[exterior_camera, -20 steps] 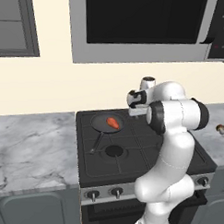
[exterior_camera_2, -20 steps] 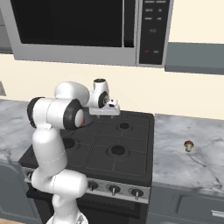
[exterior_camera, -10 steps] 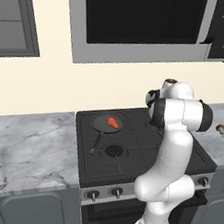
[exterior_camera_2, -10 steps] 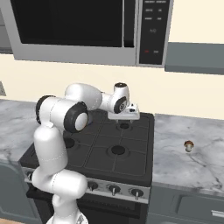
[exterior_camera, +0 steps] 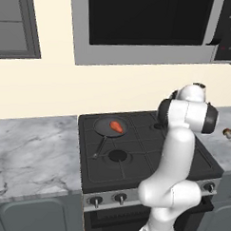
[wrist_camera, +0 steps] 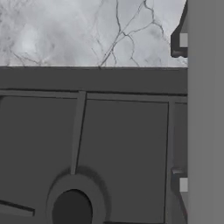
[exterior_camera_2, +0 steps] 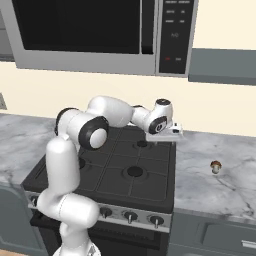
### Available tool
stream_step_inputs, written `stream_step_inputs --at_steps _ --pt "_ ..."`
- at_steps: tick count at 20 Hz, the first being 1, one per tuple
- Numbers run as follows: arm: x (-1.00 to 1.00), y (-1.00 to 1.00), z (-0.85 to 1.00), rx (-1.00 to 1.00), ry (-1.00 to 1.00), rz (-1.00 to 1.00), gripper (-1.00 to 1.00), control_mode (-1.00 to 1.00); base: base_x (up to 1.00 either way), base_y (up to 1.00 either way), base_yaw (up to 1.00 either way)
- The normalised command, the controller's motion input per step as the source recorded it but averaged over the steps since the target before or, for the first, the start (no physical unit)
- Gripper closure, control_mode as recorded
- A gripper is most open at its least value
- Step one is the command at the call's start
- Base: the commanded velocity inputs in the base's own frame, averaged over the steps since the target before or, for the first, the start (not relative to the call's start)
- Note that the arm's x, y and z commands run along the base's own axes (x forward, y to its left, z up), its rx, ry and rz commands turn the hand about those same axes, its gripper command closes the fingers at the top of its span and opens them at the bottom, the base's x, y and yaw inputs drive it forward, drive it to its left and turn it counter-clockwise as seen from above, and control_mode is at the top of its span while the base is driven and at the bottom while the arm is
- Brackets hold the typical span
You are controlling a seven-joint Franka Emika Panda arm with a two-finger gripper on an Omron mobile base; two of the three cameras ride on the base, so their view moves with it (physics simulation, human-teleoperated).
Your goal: Put the sweet potato and mushroom in the pan. Then turn on the rear left burner and set the heat to medium.
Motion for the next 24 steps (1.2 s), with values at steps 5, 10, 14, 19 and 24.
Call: stream_step_inputs --at_steps 5,10,14,19,24 --pt "-0.71 -1.0 -0.12 0.02 -0.03 0.09 -1.0 -1.0 0.0 0.0 0.0" --pt "-0.94 -0.69 -0.05 0.04 -0.09 0.18 -1.0 -1.0 0.0 0.0 0.0" --pt "-0.54 -0.5 0.0 0.02 -0.04 0.22 -1.0 -1.0 0.0 0.0 0.0" --pt "0.25 -0.51 0.05 0.0 0.0 0.06 -1.0 -1.0 0.0 0.0 0.0" --pt "0.5 -0.33 0.2 0.0 0.06 -0.08 -1.0 -1.0 0.0 0.0 0.0"
